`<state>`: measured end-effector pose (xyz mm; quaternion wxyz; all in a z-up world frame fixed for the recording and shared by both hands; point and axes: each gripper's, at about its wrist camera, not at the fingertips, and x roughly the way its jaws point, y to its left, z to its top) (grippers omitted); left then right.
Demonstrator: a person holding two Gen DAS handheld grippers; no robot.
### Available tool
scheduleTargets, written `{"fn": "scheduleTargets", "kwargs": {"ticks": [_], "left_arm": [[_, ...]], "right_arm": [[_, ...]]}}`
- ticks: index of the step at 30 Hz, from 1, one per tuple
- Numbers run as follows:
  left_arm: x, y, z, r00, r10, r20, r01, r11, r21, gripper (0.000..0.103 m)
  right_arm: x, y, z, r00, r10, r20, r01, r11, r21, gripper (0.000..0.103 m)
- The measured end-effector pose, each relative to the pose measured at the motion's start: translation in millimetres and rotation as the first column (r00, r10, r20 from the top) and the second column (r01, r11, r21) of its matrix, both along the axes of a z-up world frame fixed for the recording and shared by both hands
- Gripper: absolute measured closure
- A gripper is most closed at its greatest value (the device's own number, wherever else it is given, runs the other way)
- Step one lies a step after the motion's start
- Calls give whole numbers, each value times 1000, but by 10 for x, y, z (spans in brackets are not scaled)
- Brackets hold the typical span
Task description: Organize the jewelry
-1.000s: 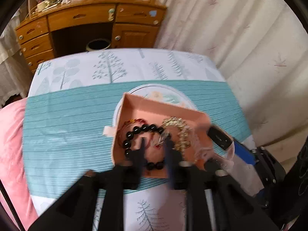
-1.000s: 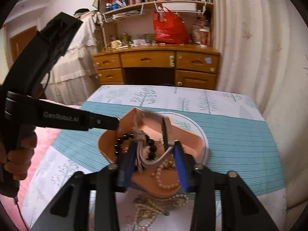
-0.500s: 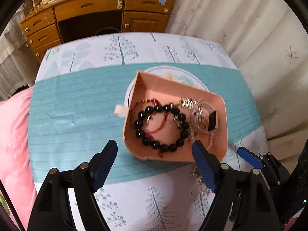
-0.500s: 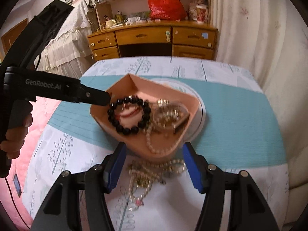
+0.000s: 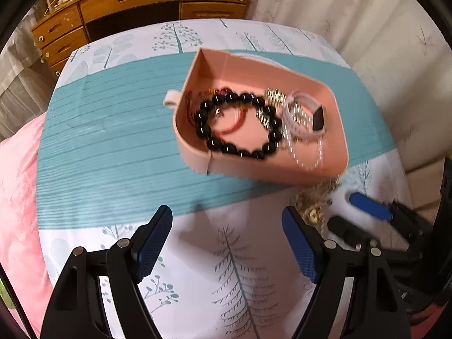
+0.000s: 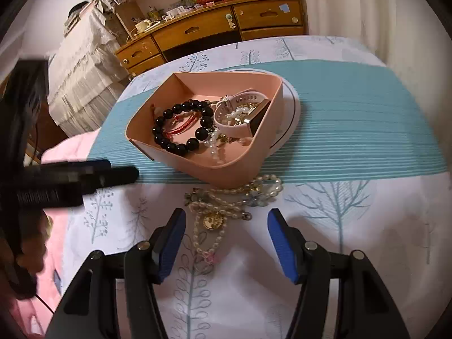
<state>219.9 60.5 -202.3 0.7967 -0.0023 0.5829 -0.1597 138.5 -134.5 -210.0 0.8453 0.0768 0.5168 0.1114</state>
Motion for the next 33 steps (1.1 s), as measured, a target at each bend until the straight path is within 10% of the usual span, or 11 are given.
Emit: {"fn": "scheduleTargets", "kwargs": {"ticks": [6, 15, 25, 28, 33], "left_arm": [[-100, -45, -115, 999, -43, 5, 44, 997, -57, 25], [-55, -220, -161, 995, -94, 12, 95, 982, -162, 25], [47, -388, -282, 998, -64, -19, 60, 981, -184, 29], [55, -439, -279, 998, -68, -9, 65, 984, -165, 31], [86, -473, -277, 999, -47, -15, 43, 984, -174, 40]], "right_arm": [[84, 80, -103, 997, 71, -1, -71, 997, -29, 63], [97, 135, -160, 979, 204, 12, -201, 970, -137, 65], [95, 146, -165, 994, 110, 14, -107, 985, -136, 66], [88, 128, -173, 997, 73, 14, -72, 995, -73, 85], [74, 250, -154, 992, 118, 42, -112, 985, -133, 88]]}}
